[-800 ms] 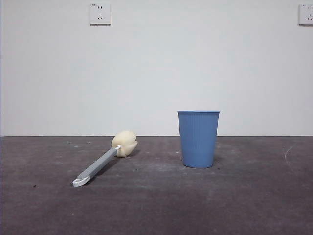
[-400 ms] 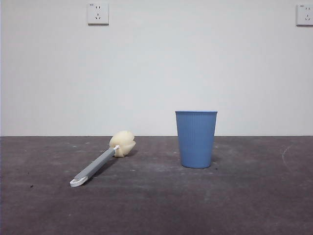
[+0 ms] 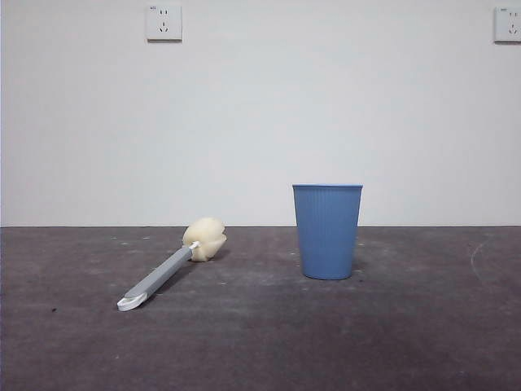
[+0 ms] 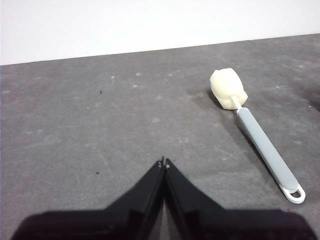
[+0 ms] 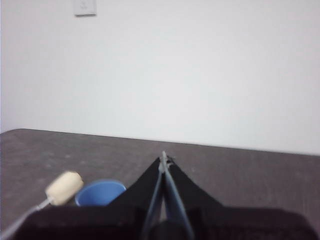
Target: Pick up the cup brush,pick up the cup,insert the brush into the cup,clean the cup,put the cup brush back,put the cup back to the fixed position on the table
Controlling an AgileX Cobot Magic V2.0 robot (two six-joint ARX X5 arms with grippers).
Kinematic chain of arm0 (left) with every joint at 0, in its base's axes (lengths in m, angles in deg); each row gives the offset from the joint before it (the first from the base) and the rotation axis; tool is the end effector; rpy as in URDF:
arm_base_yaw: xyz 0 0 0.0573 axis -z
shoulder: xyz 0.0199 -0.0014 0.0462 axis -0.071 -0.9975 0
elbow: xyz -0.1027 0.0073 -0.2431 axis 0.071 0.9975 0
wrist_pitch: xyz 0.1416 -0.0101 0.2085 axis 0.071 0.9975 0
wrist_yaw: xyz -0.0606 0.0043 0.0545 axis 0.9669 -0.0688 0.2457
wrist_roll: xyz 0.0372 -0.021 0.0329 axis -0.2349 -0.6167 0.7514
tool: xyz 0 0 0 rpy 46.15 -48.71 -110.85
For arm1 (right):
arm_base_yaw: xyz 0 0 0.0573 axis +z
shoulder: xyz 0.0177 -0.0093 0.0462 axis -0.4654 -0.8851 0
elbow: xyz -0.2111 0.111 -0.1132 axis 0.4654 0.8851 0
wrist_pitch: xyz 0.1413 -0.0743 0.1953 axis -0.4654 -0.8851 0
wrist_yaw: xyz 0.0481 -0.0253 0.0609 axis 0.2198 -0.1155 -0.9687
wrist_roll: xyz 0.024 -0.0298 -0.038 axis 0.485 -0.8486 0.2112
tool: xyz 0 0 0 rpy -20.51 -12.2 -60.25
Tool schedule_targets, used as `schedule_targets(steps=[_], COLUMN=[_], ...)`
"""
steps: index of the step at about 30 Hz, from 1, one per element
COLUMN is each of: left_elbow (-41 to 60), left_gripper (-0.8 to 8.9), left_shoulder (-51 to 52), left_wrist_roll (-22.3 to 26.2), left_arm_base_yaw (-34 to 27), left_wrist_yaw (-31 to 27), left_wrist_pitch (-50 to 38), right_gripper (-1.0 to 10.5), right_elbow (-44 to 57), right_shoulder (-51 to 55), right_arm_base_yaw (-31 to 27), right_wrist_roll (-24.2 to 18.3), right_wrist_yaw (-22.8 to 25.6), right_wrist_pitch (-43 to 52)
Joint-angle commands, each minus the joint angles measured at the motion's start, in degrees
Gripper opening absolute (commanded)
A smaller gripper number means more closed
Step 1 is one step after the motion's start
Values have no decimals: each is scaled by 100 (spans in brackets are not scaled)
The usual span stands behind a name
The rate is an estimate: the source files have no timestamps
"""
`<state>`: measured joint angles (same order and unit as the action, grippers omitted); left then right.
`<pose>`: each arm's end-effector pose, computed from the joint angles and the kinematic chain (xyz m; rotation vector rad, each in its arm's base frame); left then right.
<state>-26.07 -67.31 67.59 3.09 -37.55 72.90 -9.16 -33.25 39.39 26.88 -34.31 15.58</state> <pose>0.0945 -0.0128 0.1513 0.0410 0.1704 -0.1559 0.0782 0.0174 0.2626 -0.0144 -0.1052 0.2476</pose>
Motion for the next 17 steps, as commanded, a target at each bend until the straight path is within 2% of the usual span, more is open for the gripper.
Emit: schedule_targets(steps=[1,8,15,17], left_elbow=[81,81,81,81], left_gripper=[-3,-3,-3,-3], left_shoulder=[13,13,13,13], left_wrist_roll=[-39,-39,-39,-39], left_arm_base_yaw=[-17,-17,-17,-17], left_wrist_yaw=[-7,-7,-7,-7], left_wrist_pitch=[-31,-33,-33,-31], right_gripper=[2,2,2,1], right_elbow=[555,1434,2031,2050], right_shoulder=[240,778,772,774], right_arm_base_yaw=[-177,-573,-719,-721], right_wrist_roll=[212,343,457,417], right_wrist_yaw=[-7,-26,-44,-39], right_wrist_pitch=[177,234,232,-155])
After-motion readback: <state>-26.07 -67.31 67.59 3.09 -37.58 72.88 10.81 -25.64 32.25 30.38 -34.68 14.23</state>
